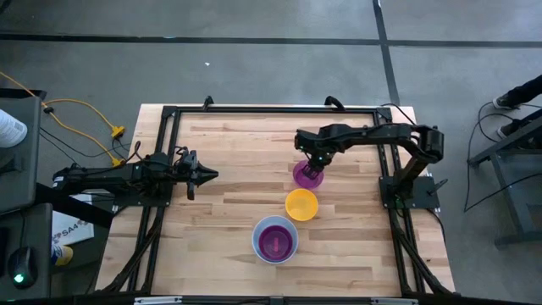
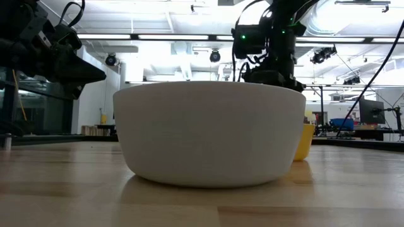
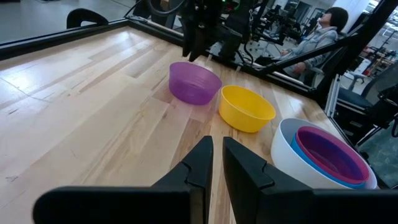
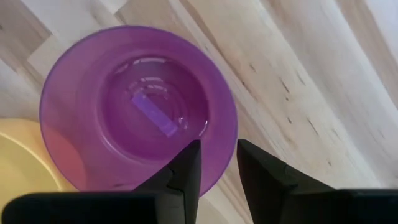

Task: Nest bowls inside each other
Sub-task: Stack the purple bowl on top of the pink bowl

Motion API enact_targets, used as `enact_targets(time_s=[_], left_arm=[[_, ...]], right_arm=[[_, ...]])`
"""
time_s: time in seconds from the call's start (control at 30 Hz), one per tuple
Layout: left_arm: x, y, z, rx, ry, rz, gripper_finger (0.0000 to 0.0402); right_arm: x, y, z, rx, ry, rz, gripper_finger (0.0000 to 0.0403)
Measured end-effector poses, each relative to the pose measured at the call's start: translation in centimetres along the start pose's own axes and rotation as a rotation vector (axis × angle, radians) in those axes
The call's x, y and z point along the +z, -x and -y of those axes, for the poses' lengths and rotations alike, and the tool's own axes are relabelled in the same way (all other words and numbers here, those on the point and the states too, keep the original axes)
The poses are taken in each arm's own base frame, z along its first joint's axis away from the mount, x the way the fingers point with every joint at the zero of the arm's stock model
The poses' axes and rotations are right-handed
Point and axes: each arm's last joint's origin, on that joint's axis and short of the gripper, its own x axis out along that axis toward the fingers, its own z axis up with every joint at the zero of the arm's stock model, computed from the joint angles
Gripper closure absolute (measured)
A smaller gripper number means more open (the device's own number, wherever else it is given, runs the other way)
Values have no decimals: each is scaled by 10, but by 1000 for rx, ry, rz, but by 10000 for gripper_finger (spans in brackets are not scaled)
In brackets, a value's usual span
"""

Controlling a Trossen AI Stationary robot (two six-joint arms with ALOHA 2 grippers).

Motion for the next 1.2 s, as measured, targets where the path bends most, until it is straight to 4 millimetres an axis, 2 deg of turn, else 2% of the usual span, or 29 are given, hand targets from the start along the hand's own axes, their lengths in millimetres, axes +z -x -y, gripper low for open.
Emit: enact_targets(time_s=[0.27,0.97,1.2], left_arm=[[0,0,0,0,0,1,364],[0,0,0,0,0,0,364],[0,0,0,0,0,1,364]], right_arm=[[-3,0,-1,-23,-14,-19,306],[0,-20,-3,-63,10,-68,306],[0,-19,-4,-60,14,-56,306]])
